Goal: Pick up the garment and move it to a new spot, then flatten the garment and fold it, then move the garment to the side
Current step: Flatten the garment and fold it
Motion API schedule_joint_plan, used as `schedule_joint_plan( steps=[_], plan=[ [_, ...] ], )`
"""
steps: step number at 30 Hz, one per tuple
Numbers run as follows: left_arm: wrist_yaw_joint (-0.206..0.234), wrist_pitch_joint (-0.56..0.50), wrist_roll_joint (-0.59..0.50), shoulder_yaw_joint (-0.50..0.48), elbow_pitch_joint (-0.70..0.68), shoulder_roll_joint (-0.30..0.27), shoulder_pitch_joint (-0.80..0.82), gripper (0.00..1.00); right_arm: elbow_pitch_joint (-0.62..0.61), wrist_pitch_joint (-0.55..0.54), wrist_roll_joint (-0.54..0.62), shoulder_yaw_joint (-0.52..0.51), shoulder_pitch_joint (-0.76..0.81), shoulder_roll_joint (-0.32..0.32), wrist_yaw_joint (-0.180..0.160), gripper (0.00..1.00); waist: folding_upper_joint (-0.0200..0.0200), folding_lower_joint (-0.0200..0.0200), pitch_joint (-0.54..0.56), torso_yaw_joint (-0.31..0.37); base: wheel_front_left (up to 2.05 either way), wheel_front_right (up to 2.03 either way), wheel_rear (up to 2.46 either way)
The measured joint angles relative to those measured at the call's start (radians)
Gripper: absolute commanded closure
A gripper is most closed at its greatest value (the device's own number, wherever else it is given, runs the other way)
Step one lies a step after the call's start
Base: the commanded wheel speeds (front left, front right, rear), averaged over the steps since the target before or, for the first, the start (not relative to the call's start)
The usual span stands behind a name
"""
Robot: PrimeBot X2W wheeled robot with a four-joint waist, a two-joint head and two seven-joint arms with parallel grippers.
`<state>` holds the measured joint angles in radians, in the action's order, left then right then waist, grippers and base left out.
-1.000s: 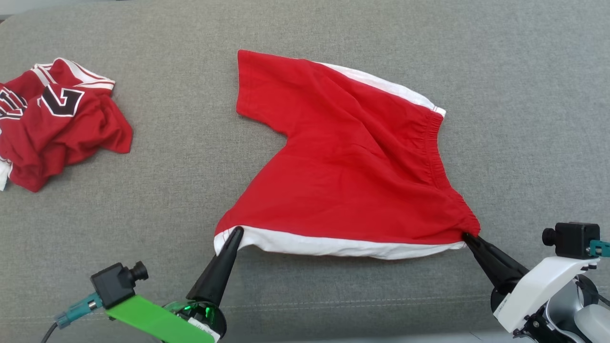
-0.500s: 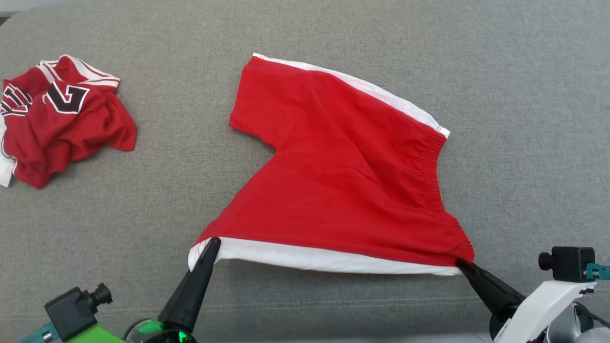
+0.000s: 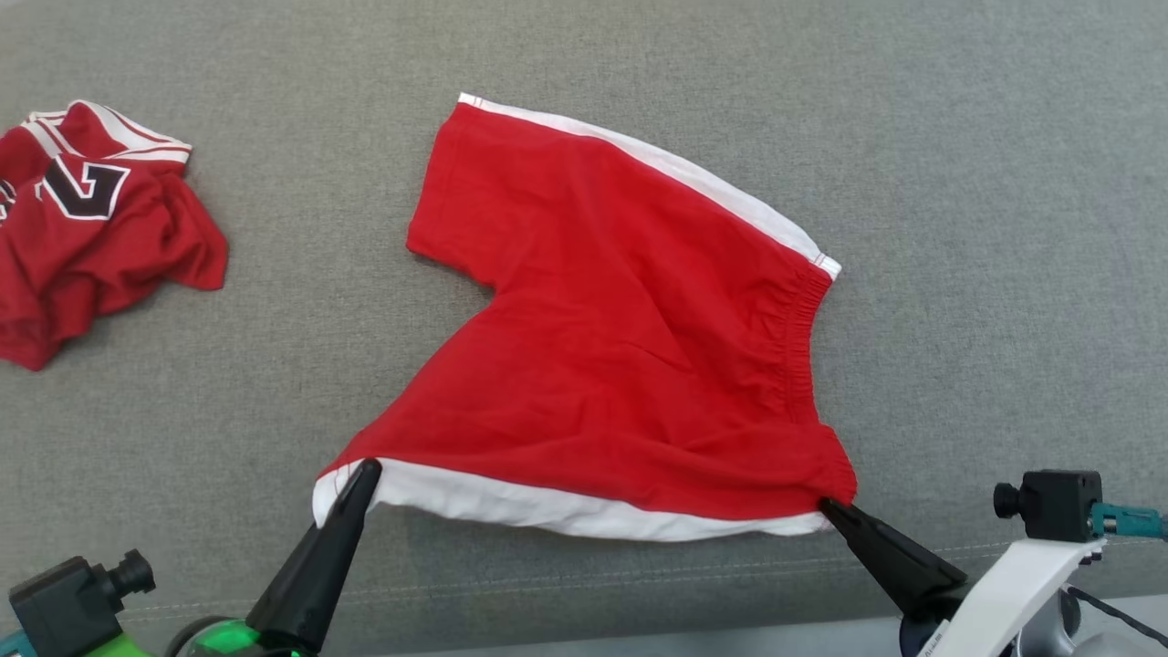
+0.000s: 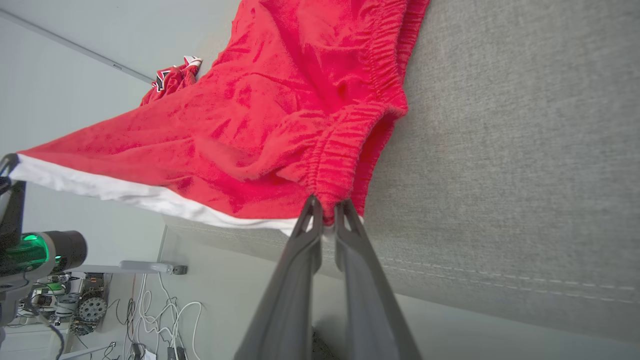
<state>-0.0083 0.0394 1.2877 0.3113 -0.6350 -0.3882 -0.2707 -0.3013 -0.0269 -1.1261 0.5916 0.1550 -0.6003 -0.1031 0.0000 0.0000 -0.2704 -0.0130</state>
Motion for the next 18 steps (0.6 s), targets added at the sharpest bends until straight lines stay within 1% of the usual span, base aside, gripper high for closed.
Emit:
schedule_joint_plan(
  steps=[1, 2, 5, 9, 11, 13, 14, 15, 16, 18],
  plan=[
    [0.010, -0.008, -0.001, -0.006, -0.003, -0.010, 0.001, 1.00, -0.010, -0.005, -0.001, 0.006, -0.012, 0.005, 0.006, 1.00, 0.0000, 0.0000, -0.005, 0.005, 0.00, 0.00, 0.00],
    [0.021, -0.027, -0.005, -0.016, -0.010, -0.034, 0.006, 1.00, -0.028, -0.010, -0.003, 0.012, -0.039, 0.023, 0.019, 1.00, 0.0000, 0.0000, -0.016, 0.016, 0.00, 0.00, 0.00],
    [0.041, -0.060, -0.009, -0.027, -0.021, -0.065, 0.033, 1.00, -0.049, -0.011, -0.026, 0.011, -0.073, 0.049, 0.033, 1.00, 0.0000, 0.0000, -0.036, 0.032, 0.00, 0.00, 0.00],
    [0.067, -0.117, -0.016, -0.065, -0.027, -0.127, 0.116, 1.00, -0.054, -0.014, -0.037, 0.003, -0.104, 0.065, 0.033, 1.00, 0.0000, 0.0000, -0.068, 0.052, 0.00, 0.00, 0.00],
    [0.076, -0.131, -0.016, -0.076, -0.027, -0.138, 0.140, 1.00, -0.053, -0.014, -0.037, 0.001, -0.112, 0.067, 0.033, 1.00, 0.0000, 0.0000, -0.077, 0.056, 0.00, 0.00, 0.00],
    [0.091, -0.160, -0.014, -0.098, -0.028, -0.162, 0.178, 1.00, -0.048, -0.019, -0.037, -0.004, -0.131, 0.073, 0.032, 1.00, 0.0000, 0.0000, -0.094, 0.065, 0.00, 0.00, 0.00],
    [0.096, -0.176, -0.013, -0.107, -0.029, -0.175, 0.195, 1.00, -0.045, -0.019, -0.038, -0.008, -0.142, 0.079, 0.032, 1.00, 0.0000, 0.0000, -0.103, 0.070, 0.00, 0.00, 0.00],
    [0.100, -0.212, -0.002, -0.122, -0.030, -0.202, 0.234, 1.00, -0.038, -0.018, -0.049, -0.027, -0.163, 0.098, 0.032, 1.00, 0.0000, 0.0000, -0.121, 0.081, 0.00, 0.00, 0.00],
    [0.100, -0.212, -0.002, -0.122, -0.030, -0.202, 0.234, 1.00, -0.038, -0.018, -0.049, -0.027, -0.163, 0.098, 0.032, 1.00, 0.0000, 0.0000, -0.121, 0.081, 0.00, 0.00, 0.00],
    [0.107, -0.249, 0.003, -0.142, -0.030, -0.234, 0.282, 1.00, -0.031, -0.018, -0.064, -0.038, -0.188, 0.116, 0.032, 1.00, 0.0000, 0.0000, -0.142, 0.091, 0.00, 0.00, 0.00]
  ],
)
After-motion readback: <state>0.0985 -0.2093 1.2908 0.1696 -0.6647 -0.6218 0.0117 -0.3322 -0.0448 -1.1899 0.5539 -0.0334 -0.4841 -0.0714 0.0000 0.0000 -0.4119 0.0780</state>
